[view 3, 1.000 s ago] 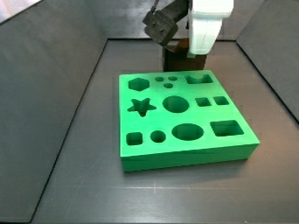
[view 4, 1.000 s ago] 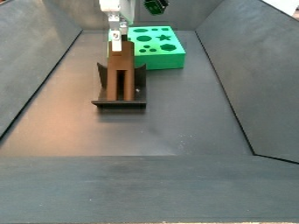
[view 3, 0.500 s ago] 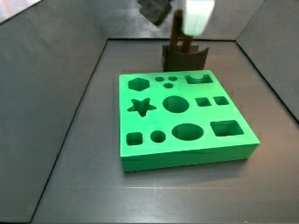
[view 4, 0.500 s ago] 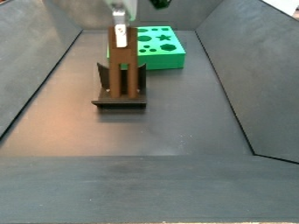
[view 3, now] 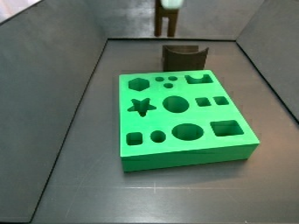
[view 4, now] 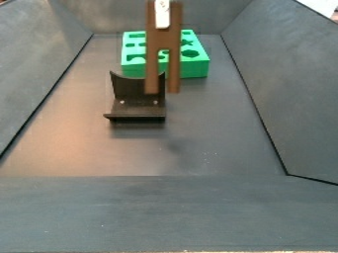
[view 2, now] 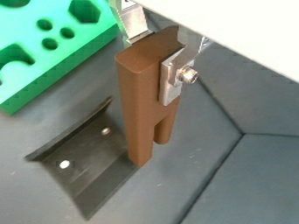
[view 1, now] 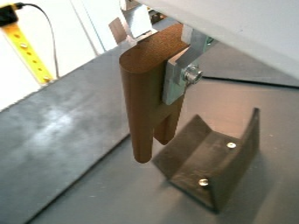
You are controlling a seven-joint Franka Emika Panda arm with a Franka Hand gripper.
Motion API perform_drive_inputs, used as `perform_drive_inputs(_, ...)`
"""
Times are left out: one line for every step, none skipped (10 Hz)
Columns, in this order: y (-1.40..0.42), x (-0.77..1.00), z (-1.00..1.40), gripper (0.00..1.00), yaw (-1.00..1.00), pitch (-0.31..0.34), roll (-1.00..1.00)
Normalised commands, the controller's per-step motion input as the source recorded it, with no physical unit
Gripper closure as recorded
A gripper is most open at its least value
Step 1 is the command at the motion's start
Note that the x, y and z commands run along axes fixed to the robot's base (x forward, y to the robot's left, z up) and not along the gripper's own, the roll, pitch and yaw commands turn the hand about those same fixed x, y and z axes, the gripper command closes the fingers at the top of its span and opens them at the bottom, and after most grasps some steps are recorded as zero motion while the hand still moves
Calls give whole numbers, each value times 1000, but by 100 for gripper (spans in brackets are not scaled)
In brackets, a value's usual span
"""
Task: Pick up the square-circle object. Move up. Rotate the square-circle object. Place the square-circle object on the fixture. Regrasp the square-circle object. Move to above the board. Insert the square-circle object.
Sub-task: Rotate the square-circle object.
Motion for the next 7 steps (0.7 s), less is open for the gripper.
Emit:
perform_drive_inputs(107, -1000, 535, 100, -35, 1, -117)
perform_drive_inputs(100, -1000, 497, 100, -36, 6, -115)
perform_drive_inputs(81, -1000, 400, 100, -36, 20, -110)
perform_drive_inputs(70, -929, 310, 100, -34, 23, -100)
perform_drive_inputs(43, -691, 191, 100, -32, 23, -108)
perform_drive_inputs(36, -574, 148, 100, -32, 21, -115)
perform_drive_inputs(25, -344, 89, 100, -31, 12, -126)
